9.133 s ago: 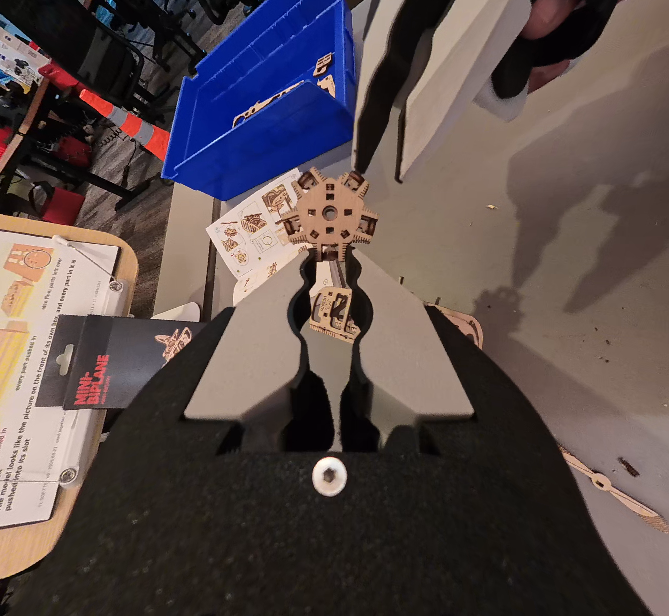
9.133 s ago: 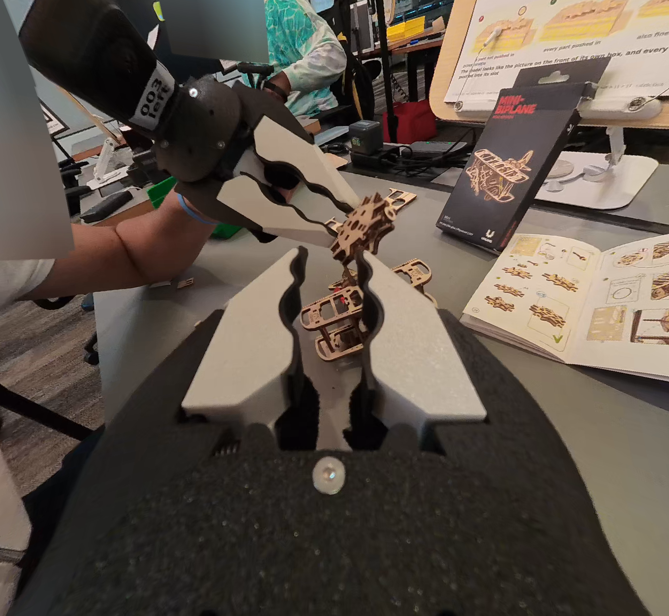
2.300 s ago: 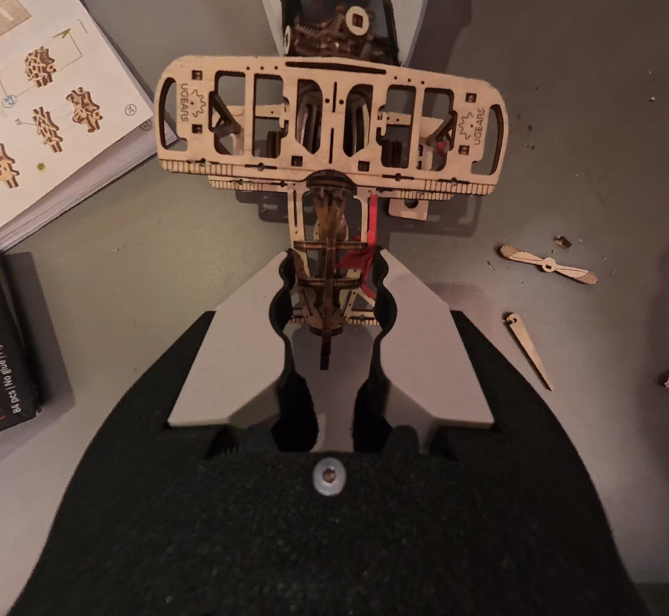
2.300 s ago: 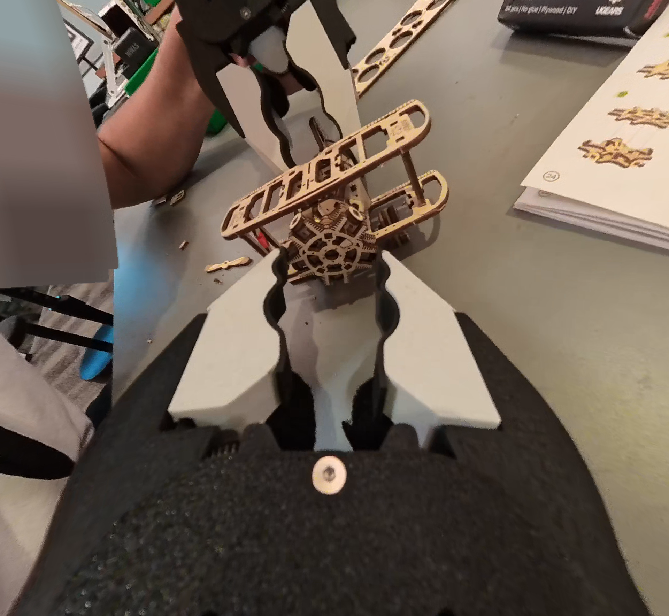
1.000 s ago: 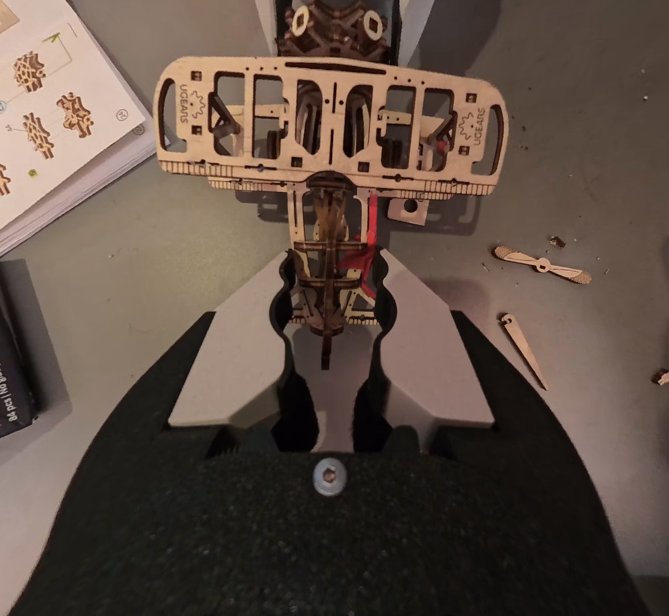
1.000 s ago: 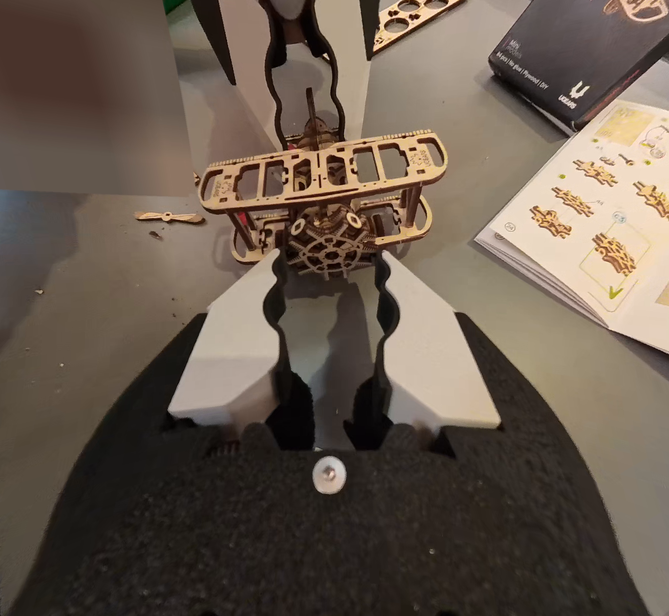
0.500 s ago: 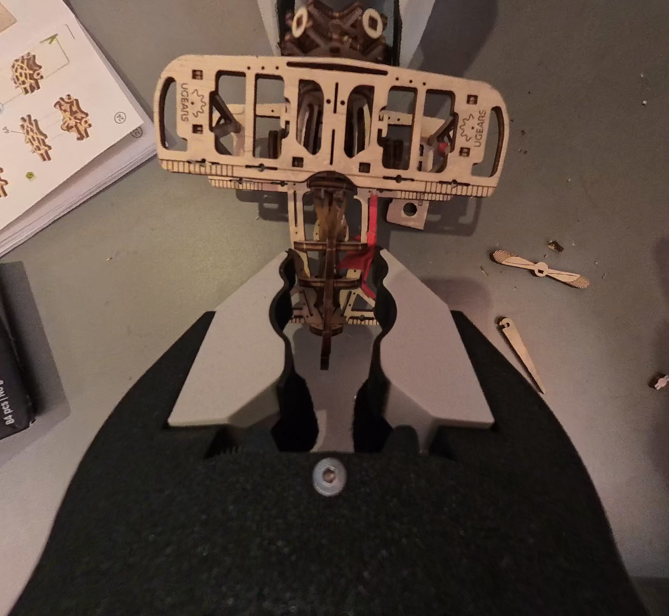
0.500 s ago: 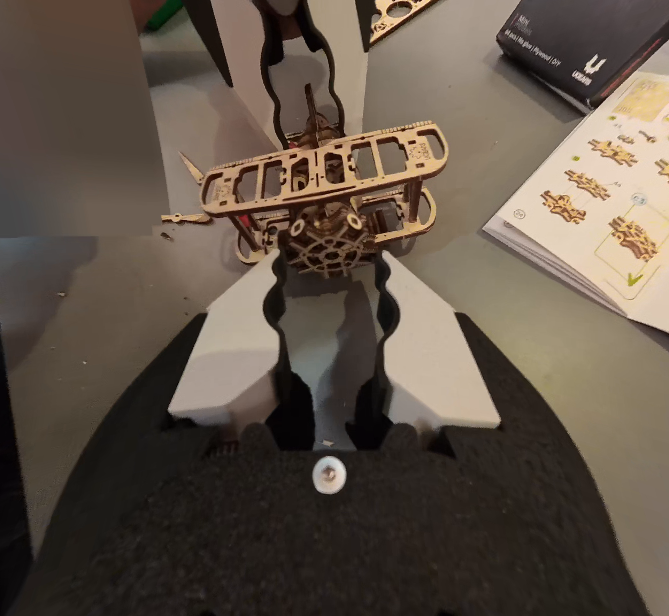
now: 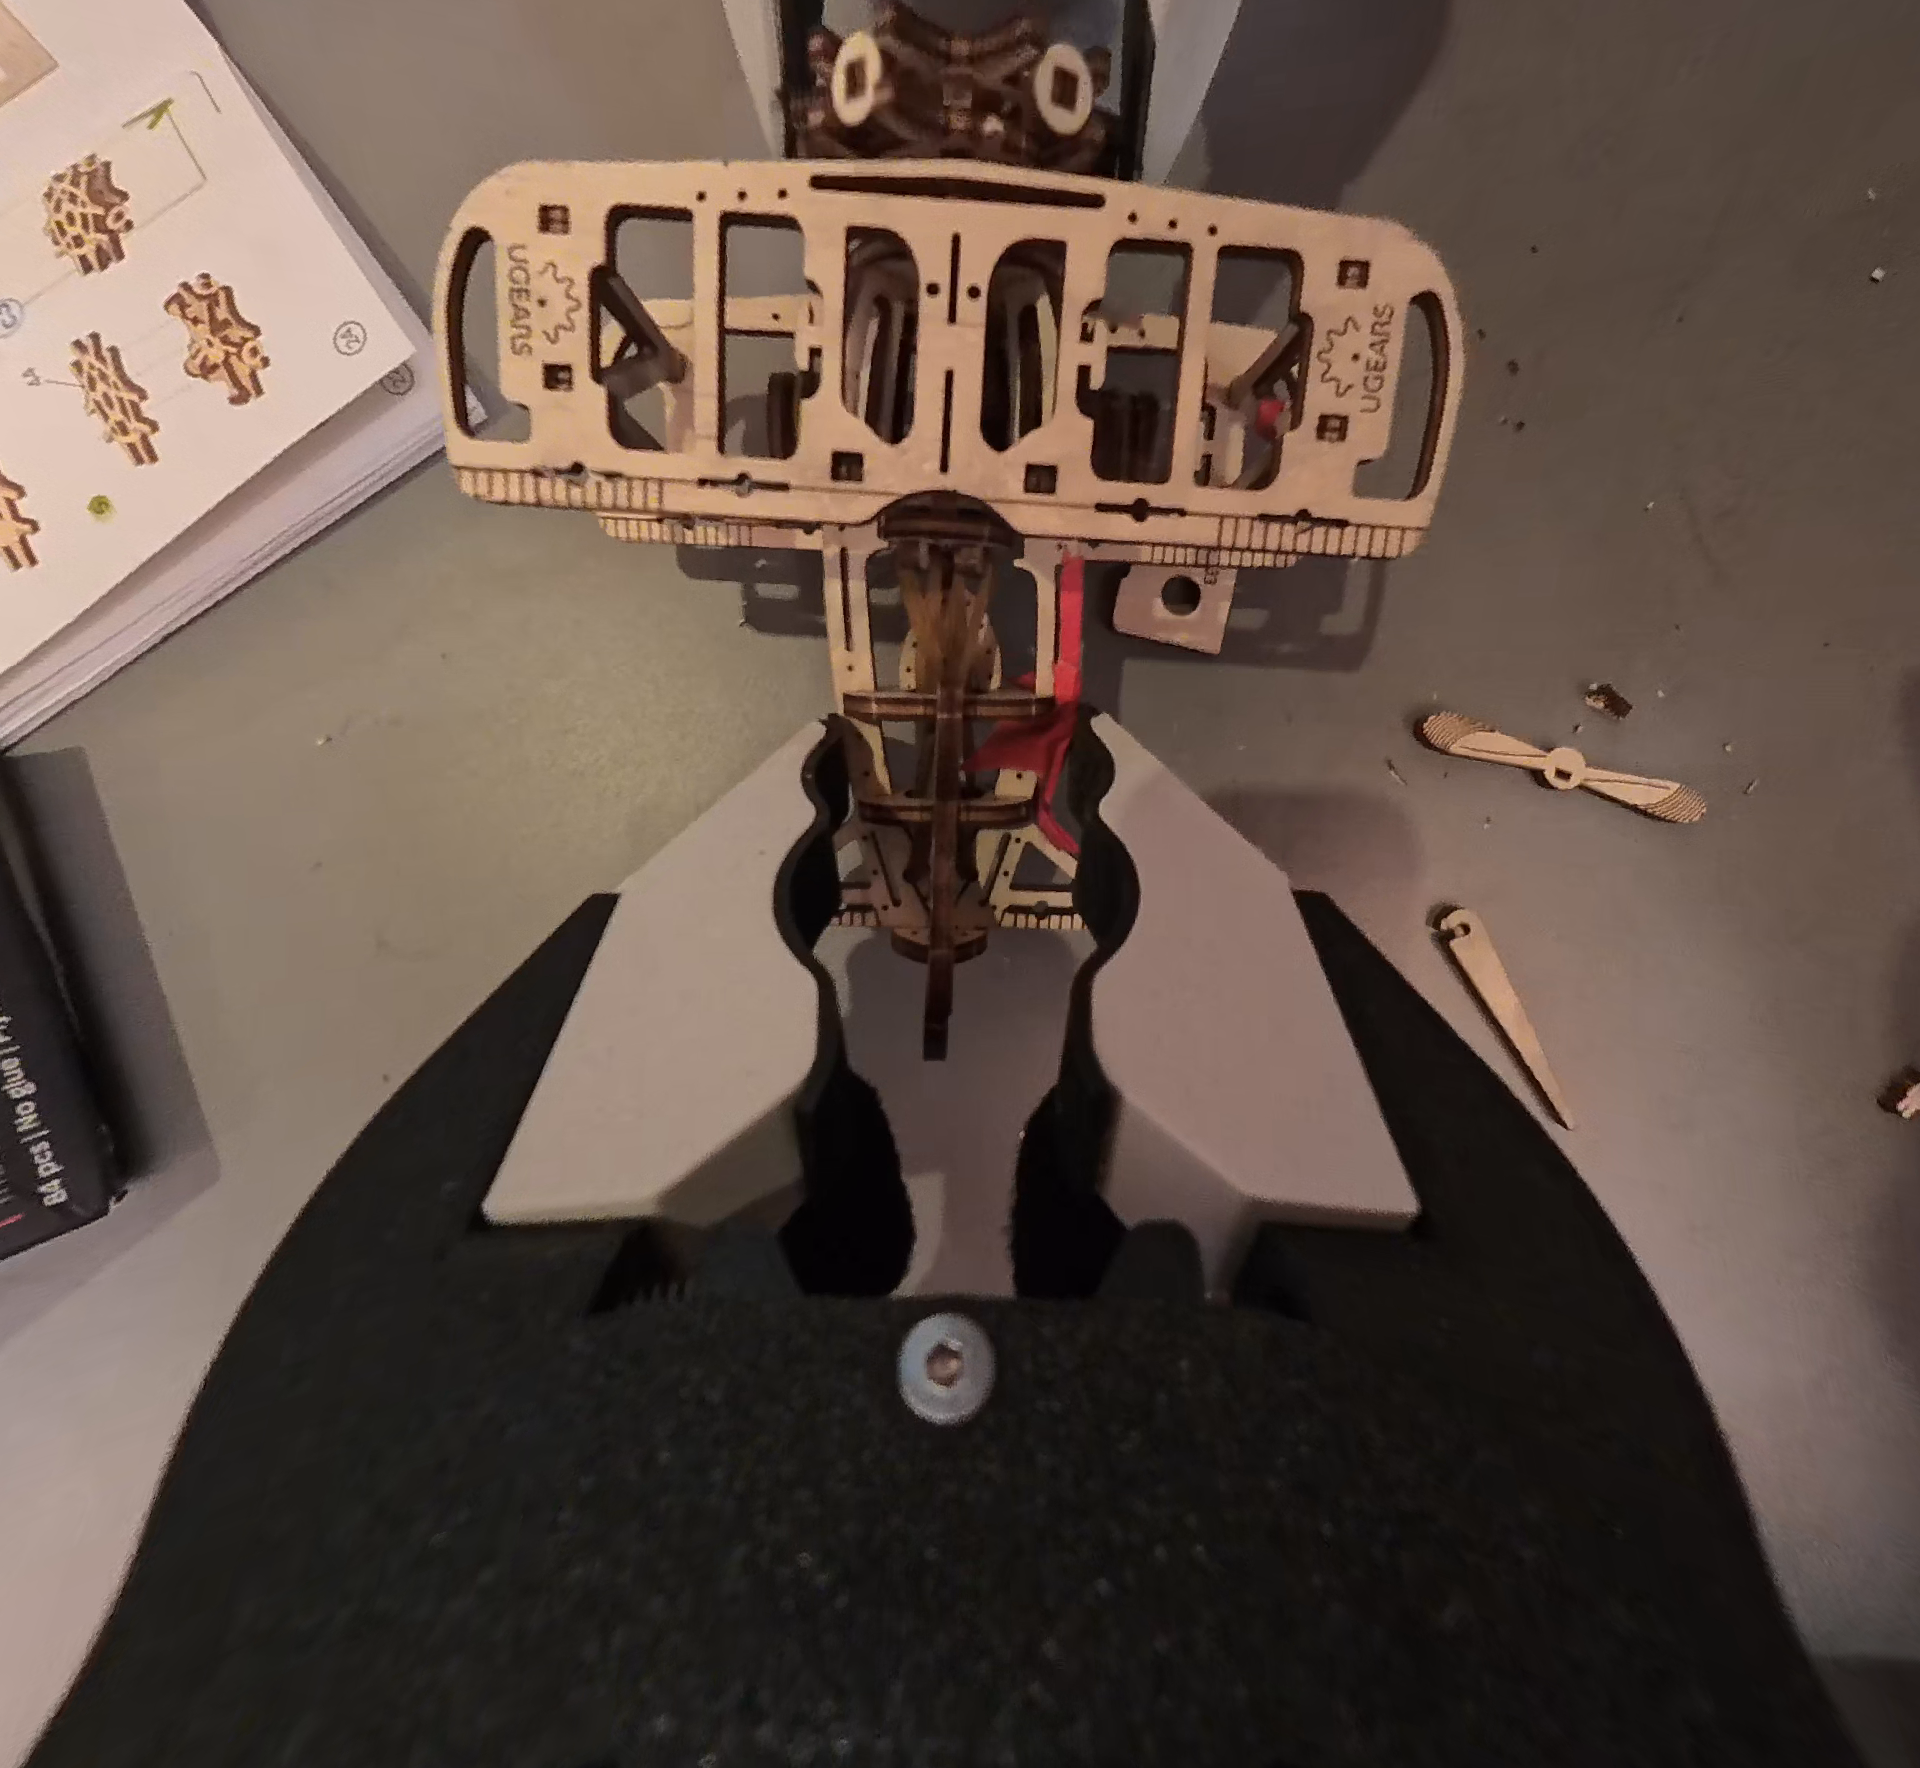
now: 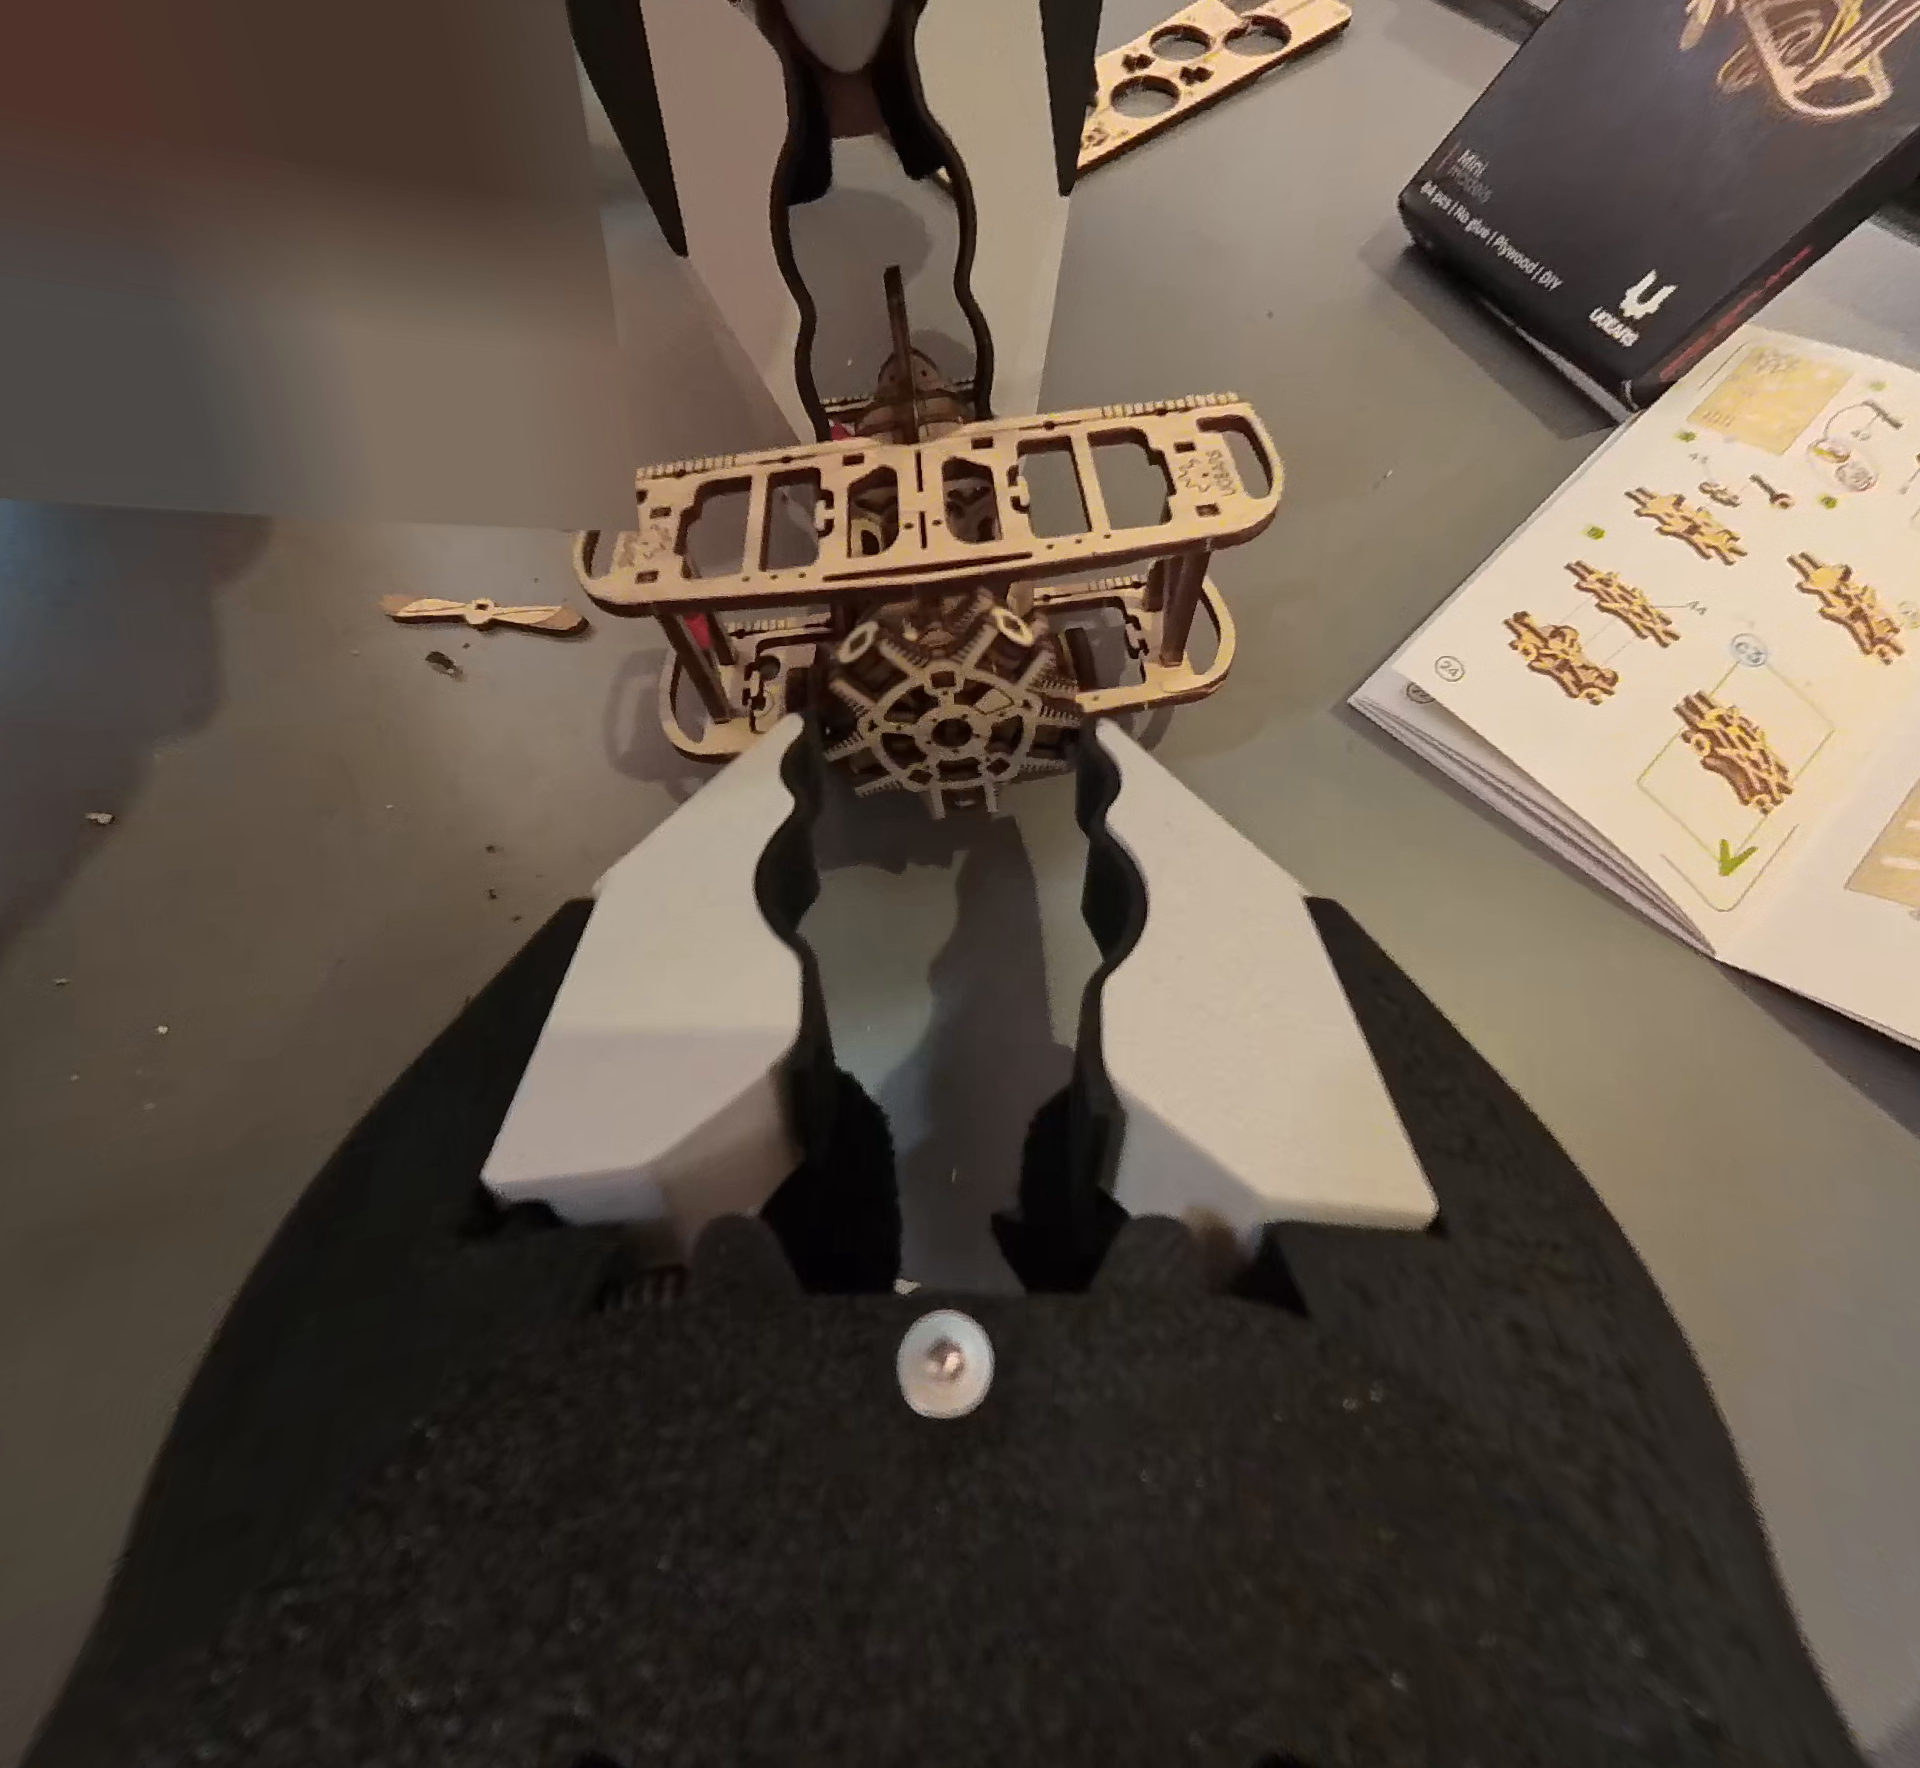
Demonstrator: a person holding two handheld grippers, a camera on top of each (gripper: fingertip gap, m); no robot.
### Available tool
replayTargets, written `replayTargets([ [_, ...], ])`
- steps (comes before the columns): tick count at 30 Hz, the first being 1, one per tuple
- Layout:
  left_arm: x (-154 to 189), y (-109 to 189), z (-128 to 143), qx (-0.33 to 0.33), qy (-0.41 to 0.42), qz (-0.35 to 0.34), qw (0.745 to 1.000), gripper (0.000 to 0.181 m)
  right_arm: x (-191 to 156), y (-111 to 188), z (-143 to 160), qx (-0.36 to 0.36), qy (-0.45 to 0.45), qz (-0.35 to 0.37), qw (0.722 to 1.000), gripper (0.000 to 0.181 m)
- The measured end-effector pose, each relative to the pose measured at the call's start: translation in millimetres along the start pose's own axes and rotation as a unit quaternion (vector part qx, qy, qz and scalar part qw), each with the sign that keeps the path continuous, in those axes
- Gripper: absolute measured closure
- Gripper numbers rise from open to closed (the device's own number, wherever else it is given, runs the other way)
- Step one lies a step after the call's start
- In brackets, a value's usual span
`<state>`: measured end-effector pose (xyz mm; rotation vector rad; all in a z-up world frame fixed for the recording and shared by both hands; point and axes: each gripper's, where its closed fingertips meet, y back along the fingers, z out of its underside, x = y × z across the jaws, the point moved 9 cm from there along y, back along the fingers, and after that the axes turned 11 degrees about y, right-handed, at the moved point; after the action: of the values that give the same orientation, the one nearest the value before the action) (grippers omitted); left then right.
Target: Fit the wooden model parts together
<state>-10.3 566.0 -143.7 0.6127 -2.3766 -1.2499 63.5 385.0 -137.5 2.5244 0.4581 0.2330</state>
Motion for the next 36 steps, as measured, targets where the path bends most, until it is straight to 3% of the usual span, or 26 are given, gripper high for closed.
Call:
replayTargets([
  [21,1,-1,-1,0.002,0.003,0.002,1.0,0.142,-6,0,-2,-0.032,0.117,0.041,0.992,0.135],
  [24,1,-1,-2,0.003,0.002,0.0,1.0,0.142,-5,0,-2,-0.036,0.095,0.036,0.994,0.134],
  [36,0,-2,-2,0.004,0.004,-0.003,1.0,0.141,1,1,9,0.035,0.079,0.007,0.996,0.134],
])
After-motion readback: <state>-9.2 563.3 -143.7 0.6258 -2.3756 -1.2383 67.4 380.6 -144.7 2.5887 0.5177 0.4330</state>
